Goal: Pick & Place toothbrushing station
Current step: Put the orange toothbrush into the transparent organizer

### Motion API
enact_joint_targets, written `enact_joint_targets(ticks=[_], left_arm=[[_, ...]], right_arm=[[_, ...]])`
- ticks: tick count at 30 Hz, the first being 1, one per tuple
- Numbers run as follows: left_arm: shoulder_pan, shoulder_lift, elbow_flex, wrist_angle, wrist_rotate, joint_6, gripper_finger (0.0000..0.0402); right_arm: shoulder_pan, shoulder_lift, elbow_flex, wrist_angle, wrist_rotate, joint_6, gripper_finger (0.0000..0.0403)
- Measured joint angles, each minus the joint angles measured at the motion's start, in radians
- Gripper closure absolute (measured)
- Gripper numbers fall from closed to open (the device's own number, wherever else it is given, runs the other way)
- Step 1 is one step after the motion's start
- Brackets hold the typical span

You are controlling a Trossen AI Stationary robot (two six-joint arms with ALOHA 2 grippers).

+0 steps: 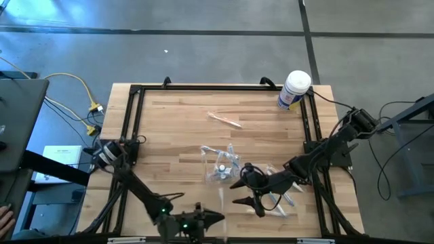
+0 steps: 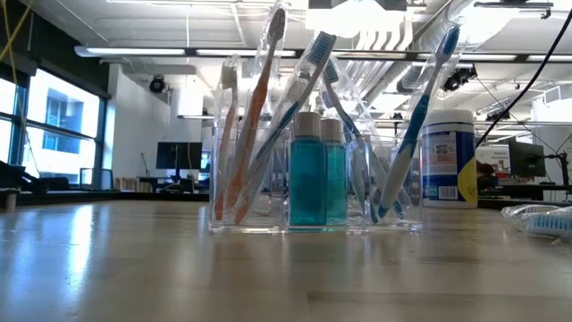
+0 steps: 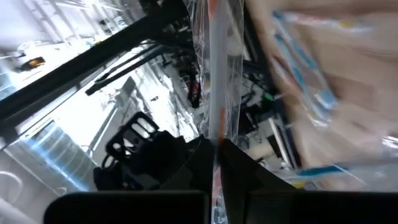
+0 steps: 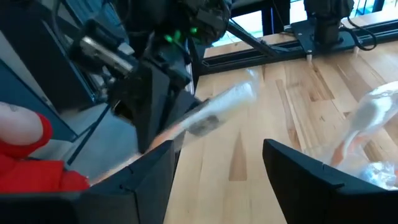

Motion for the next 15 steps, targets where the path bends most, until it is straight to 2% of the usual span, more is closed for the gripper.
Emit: enact_joint_targets(ticks=[4, 8, 15], left_arm=[[0.031, 0.002, 0.005, 0.007, 0.043, 0.004, 0.0398], [0.052, 0.002, 0.004, 0.052, 0.129, 0.035, 0.0398], [0.081, 0.031, 0.004, 0.157, 0.140, 0.124, 0.0398]], right_arm=[[0.001, 0.000, 0.000, 0.004, 0.001, -0.001, 0.0166], [0.001, 0.000, 0.000, 0.005, -0.002, -0.022, 0.0166], [0.001, 0.000, 0.000, 0.049, -0.023, -0.028, 0.0166]])
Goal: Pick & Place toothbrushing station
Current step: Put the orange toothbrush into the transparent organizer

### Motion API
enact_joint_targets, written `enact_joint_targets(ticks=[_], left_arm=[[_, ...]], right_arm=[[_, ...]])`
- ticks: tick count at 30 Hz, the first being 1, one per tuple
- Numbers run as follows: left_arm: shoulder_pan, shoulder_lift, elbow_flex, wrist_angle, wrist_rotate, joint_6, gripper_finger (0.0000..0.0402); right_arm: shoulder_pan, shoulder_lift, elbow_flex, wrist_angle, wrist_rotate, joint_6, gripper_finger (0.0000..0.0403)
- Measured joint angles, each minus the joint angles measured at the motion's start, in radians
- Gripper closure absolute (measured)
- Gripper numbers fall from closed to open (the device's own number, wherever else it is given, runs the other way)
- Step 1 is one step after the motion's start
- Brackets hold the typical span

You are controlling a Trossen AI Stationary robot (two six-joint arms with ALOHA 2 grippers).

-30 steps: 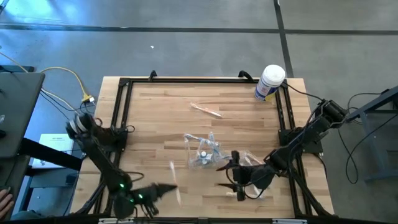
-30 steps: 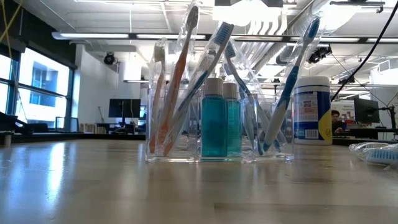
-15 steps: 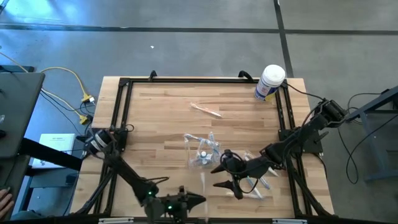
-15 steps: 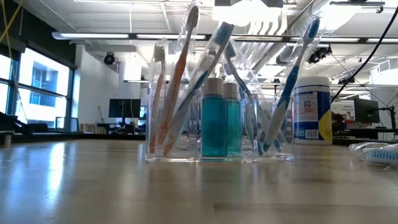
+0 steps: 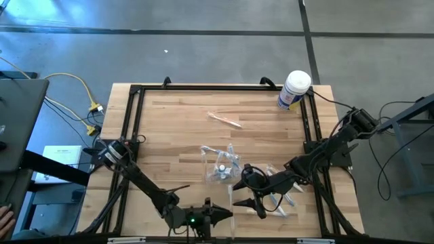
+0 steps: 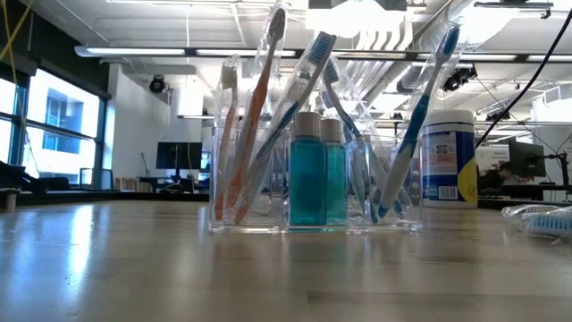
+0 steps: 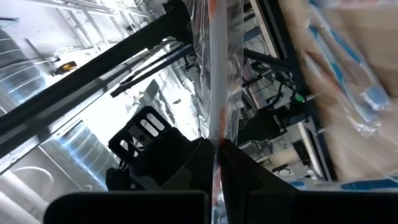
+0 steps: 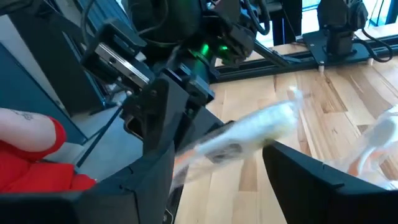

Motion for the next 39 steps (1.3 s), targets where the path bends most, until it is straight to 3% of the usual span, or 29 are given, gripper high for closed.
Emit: enact_joint_targets(ticks=[15, 33, 39], left_arm=[[0.020, 0.001, 0.000, 0.014, -0.019, 0.006, 0.0398], [0.022, 0.001, -0.002, 0.012, -0.060, -0.030, 0.0397], [0.021, 0.001, -0.002, 0.009, -0.061, -0.038, 0.0389]], right_arm=[[-0.034, 0.000, 0.000, 0.015, -0.073, -0.062, 0.0180], [-0.053, 0.000, 0.000, 0.015, -0.105, -0.165, 0.0386], [-0.053, 0.000, 0.000, 0.013, -0.118, -0.180, 0.0400]])
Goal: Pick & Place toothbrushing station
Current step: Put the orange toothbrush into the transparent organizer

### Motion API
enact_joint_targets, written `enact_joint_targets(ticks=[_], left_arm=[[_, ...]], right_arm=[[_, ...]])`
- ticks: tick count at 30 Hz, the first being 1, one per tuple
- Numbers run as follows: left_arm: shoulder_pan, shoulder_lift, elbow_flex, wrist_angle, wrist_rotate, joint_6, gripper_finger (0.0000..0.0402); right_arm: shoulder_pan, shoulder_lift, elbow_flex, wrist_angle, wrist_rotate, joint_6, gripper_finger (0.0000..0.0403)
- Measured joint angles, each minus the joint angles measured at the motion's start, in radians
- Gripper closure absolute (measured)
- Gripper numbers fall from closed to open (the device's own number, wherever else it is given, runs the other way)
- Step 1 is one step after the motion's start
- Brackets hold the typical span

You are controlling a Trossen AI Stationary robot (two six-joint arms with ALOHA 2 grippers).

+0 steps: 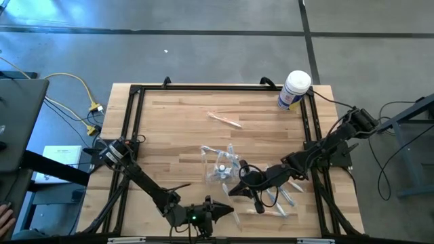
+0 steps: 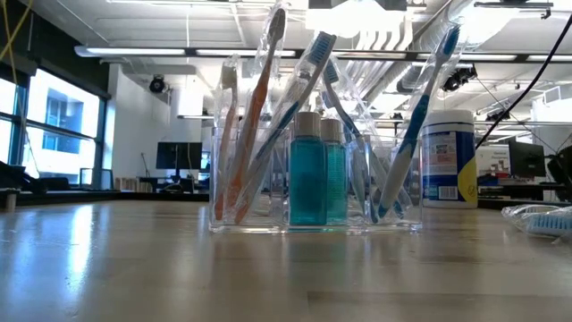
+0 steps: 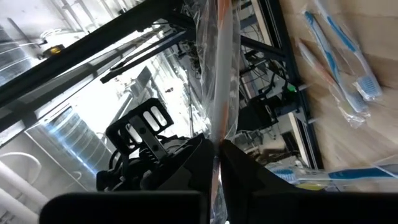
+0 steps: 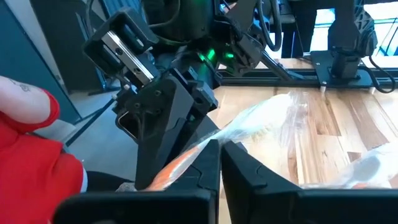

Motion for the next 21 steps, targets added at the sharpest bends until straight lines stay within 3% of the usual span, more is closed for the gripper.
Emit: enact_joint_targets(ticks=[10, 17, 21], left_arm=[[-0.008, 0.000, 0.000, -0.003, -0.009, -0.011, 0.0388], [-0.011, 0.000, 0.001, 0.008, 0.081, -0.242, 0.0387], [-0.012, -0.001, 0.001, 0.006, 0.089, -0.172, 0.0387]], right_arm=[[0.004, 0.000, 0.000, -0.003, 0.000, -0.003, 0.0400], [0.006, 0.000, 0.000, -0.017, -0.003, -0.003, 0.0400], [0.006, 0.000, 0.000, -0.017, 0.000, -0.003, 0.0400]])
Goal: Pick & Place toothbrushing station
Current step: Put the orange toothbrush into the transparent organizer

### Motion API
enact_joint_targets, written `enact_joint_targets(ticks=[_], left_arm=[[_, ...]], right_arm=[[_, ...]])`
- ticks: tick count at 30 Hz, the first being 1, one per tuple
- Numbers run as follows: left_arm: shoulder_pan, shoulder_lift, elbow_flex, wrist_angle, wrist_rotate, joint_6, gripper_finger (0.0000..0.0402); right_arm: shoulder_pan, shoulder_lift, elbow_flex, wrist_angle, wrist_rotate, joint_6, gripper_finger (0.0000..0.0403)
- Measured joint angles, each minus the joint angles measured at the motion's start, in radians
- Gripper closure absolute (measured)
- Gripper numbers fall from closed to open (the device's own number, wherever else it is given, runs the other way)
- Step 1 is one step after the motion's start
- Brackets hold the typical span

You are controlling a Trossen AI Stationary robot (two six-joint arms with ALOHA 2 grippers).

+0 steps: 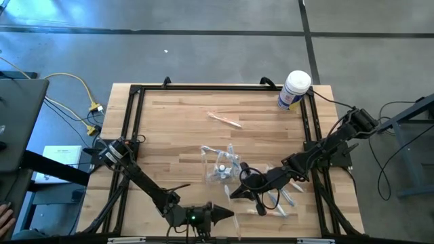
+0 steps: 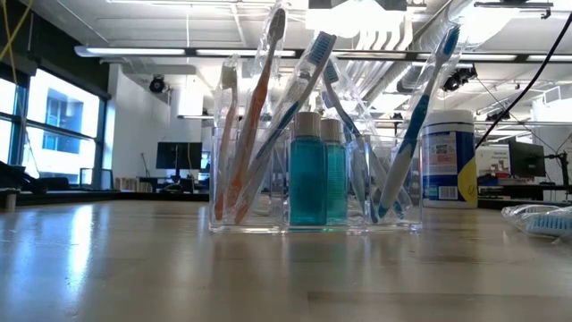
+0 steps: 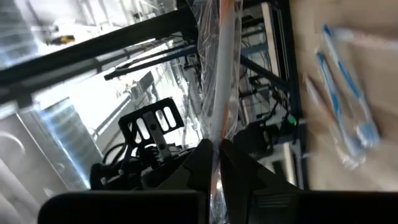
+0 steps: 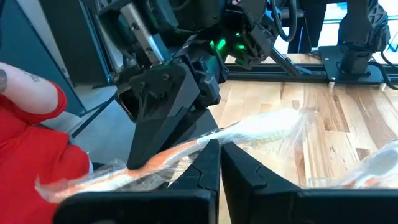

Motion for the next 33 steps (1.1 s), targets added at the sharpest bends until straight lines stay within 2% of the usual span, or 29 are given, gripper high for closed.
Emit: enact_joint_targets(ticks=[5, 12, 21, 27, 33], left_arm=[[-0.001, 0.000, 0.000, -0.015, -0.010, 0.030, 0.0387], [-0.003, 0.000, 0.000, -0.005, 0.036, 0.028, 0.0385], [-0.018, 0.000, 0.000, 0.046, 0.035, -0.054, 0.0372], [-0.020, 0.000, 0.000, 0.054, 0.043, -0.130, 0.0346], [-0.023, 0.000, 0.000, 0.069, 0.049, -0.131, 0.0324]], right_arm=[[0.004, 0.000, 0.000, 0.000, 0.005, 0.000, 0.0400], [0.007, 0.000, 0.000, 0.001, 0.004, 0.000, 0.0400], [0.007, 0.000, 0.000, 0.004, 0.005, 0.000, 0.0400], [0.006, 0.000, 0.000, 0.002, 0.018, -0.002, 0.0400], [0.005, 0.000, 0.000, 0.001, 0.016, -0.002, 0.0400]])
